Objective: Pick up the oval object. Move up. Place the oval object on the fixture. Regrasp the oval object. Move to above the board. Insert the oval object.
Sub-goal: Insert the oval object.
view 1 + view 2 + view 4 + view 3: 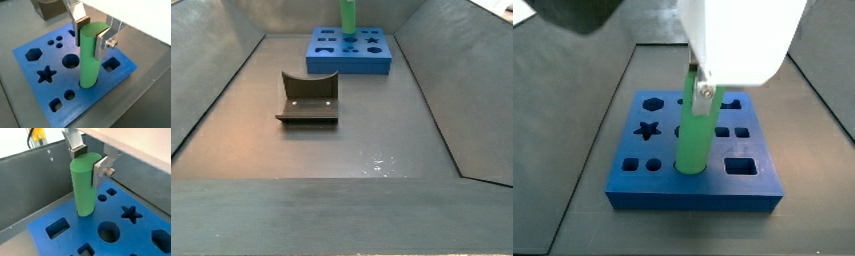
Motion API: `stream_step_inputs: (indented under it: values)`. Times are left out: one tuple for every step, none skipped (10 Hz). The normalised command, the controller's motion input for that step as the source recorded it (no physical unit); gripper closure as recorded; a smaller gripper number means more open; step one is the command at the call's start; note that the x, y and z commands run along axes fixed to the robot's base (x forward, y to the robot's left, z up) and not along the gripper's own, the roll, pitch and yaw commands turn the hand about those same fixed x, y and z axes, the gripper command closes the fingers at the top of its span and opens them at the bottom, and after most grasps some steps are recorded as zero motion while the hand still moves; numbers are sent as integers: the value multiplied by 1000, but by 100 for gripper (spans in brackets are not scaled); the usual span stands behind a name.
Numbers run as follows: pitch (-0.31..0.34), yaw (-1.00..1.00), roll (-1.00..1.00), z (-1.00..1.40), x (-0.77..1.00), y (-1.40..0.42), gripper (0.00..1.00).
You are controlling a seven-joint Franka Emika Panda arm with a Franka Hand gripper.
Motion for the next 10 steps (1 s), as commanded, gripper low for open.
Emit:
stream_step_inputs:
  values:
    - [-180,-149,131,-751,-291,-169,100]
    - [-161,-146,167,-809,-277,-183,100]
    - [-149,-134,171,-823,-294,-171,100]
    - [-114,-103,216,-829,-289,-186,100]
    - [-169,-66,171,-329,-383,-209,100]
    - [0,0,26,-49,-23,0,100]
    - [26,0,143,-120,0,0,100]
    - [4,0,70,-26,0,0,100]
    - [0,0,17,0,0,0,100]
    - [0,0,0,0,0,0,100]
